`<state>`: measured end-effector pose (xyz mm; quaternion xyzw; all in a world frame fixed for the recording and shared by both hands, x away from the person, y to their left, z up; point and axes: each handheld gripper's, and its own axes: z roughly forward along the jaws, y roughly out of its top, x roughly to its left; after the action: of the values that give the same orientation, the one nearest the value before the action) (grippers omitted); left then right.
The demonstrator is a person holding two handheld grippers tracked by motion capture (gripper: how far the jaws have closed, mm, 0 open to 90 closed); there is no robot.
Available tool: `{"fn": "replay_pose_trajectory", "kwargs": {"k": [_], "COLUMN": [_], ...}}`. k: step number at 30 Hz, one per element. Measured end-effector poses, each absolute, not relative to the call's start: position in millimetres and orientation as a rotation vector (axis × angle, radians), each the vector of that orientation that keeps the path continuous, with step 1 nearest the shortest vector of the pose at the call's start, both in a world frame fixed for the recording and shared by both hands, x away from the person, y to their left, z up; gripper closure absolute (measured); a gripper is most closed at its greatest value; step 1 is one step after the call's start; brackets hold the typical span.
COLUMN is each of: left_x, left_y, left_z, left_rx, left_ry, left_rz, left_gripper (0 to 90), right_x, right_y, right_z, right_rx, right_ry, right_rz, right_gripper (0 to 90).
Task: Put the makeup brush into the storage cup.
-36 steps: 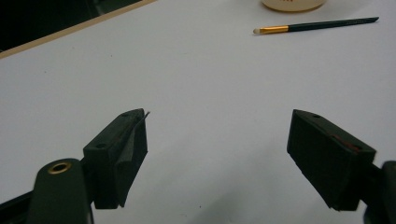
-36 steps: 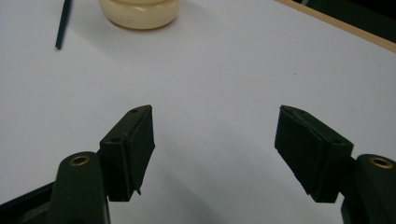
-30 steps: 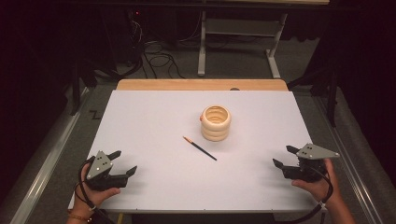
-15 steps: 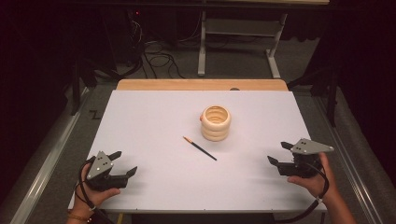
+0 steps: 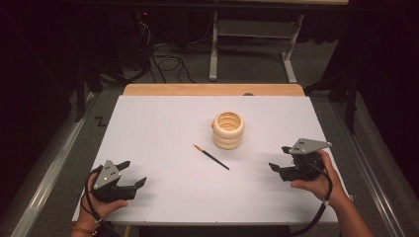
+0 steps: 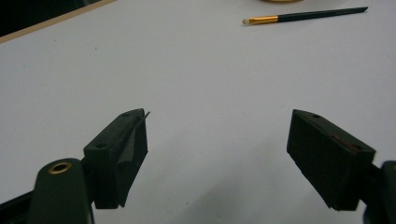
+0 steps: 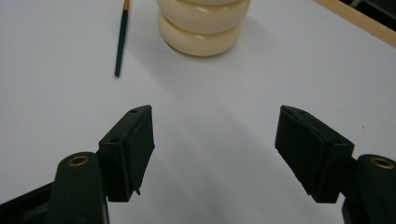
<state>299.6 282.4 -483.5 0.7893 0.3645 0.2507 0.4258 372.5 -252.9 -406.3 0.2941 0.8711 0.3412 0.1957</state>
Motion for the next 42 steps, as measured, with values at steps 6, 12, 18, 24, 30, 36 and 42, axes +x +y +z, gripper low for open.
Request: {"fn": "replay_pose_trajectory", "kwargs": {"k": [6, 12, 18, 24, 30, 36, 42], "left_x": [299.5, 299.3, 299.5, 299.3, 299.5, 299.6, 299.3], "left_y": [282.1, 281.0, 280.7, 280.3, 280.5, 280.7, 280.9], "left_z": [-483.7, -483.6, -483.8, -484.0, -484.4, -484.5, -484.3], "left_rx": [1.974, 1.981, 1.984, 1.987, 1.987, 1.989, 1.985], "left_ry": [0.908, 0.897, 0.897, 0.896, 0.896, 0.896, 0.892], "left_rz": [0.624, 0.625, 0.620, 0.611, 0.606, 0.601, 0.597], "left_gripper": [21.0, 21.1, 21.3, 21.3, 21.3, 21.7, 22.1], "right_x": [377.0, 379.1, 382.2, 386.1, 391.0, 394.4, 402.2], "right_y": [-233.2, -214.1, -193.0, -170.7, -149.4, -131.6, -114.0], "right_z": [-403.6, -403.5, -402.0, -403.9, -411.4, -417.6, -419.8], "right_rx": [0.788, 0.749, 0.693, 0.652, 0.631, 0.619, 0.616], "right_ry": [2.469, 2.504, 2.558, 2.608, 2.653, 2.692, 2.734], "right_rz": [0.946, 0.936, 0.925, 0.882, 0.870, 0.817, 0.780], "right_gripper": [29.7, 29.8, 33.2, 33.7, 34.9, 37.5, 38.2]}}
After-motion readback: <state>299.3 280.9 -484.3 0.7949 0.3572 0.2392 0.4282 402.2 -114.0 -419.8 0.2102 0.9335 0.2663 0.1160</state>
